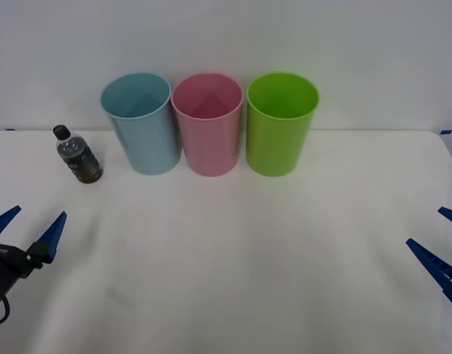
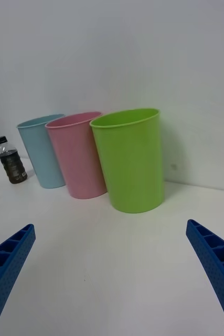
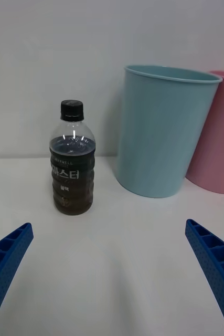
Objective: Grasp the object on the table and drop it into the matching bin: aluminum can to the light blue bin, PET bottle to the pink bin.
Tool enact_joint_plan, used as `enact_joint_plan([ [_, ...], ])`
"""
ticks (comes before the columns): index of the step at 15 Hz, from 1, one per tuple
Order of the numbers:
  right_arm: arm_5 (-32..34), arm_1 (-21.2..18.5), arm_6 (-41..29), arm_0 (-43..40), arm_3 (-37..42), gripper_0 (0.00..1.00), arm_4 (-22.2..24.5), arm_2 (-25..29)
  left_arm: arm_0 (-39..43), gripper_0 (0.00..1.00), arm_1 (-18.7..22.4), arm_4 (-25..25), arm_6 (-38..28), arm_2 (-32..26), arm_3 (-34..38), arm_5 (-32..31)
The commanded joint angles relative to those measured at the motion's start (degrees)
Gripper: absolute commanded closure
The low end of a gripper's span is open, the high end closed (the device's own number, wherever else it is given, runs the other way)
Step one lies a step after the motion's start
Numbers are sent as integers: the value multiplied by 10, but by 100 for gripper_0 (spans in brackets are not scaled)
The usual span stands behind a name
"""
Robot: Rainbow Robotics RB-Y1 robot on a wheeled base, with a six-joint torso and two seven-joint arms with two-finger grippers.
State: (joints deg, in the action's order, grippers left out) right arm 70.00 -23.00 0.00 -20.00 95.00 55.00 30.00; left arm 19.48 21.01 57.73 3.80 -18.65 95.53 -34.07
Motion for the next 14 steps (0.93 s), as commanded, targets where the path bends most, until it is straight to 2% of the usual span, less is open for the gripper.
enact_joint_plan([
  [1,0,0,0,0,0,0,0,0,-14,0,0,0,2,34,0,49],
  [6,0,0,0,0,0,0,0,0,-48,0,0,26,5,79,-11,136],
  [14,0,0,0,0,0,0,0,0,-148,0,-4,48,7,86,-119,143],
])
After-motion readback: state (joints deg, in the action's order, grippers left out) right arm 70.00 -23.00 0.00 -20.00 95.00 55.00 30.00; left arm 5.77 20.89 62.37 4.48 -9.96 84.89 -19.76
